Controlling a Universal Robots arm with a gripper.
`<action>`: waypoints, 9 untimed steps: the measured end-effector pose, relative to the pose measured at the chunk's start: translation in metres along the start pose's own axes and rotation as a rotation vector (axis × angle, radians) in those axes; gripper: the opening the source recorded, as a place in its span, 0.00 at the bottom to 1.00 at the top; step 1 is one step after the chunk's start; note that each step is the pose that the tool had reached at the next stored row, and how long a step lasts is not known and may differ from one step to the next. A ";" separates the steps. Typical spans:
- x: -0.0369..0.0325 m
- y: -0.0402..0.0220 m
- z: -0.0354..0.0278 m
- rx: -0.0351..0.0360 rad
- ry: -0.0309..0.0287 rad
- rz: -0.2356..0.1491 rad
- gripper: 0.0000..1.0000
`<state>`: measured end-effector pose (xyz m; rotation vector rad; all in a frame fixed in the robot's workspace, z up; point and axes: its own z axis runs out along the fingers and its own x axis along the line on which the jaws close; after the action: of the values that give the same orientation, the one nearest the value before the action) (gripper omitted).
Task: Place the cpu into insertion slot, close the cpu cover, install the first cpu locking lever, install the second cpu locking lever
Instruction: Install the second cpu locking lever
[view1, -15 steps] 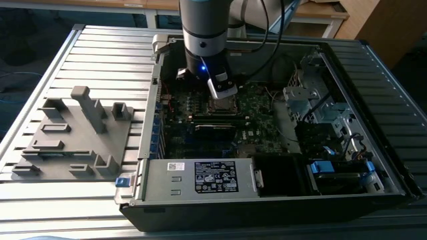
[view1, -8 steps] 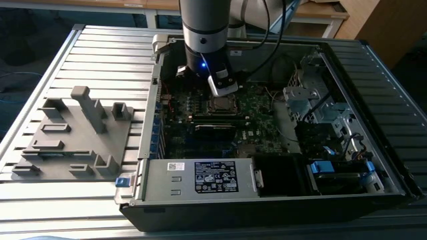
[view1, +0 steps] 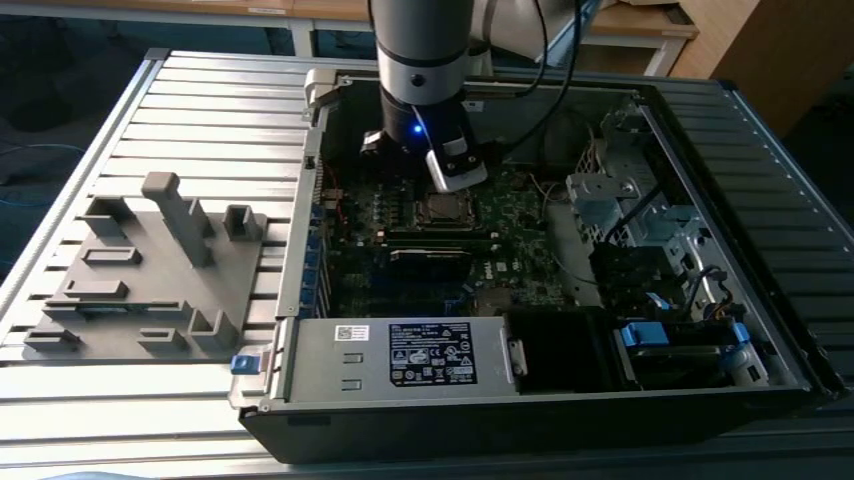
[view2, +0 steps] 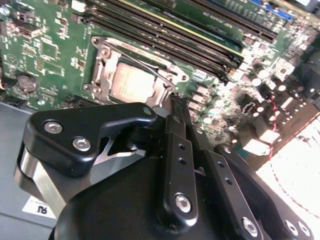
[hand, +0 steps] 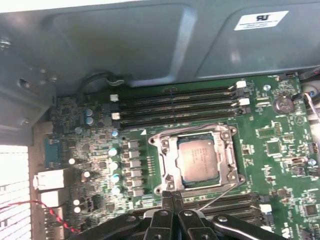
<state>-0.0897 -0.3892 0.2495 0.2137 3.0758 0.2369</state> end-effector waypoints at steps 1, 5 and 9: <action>-0.0021 0.0003 0.0002 0.0007 0.0004 0.000 0.10; -0.0098 0.0013 0.0006 0.0041 0.0024 0.002 0.10; -0.0155 0.0019 0.0010 0.0074 0.0031 0.002 0.10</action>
<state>-0.0741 -0.3894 0.2495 0.2173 3.0802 0.2261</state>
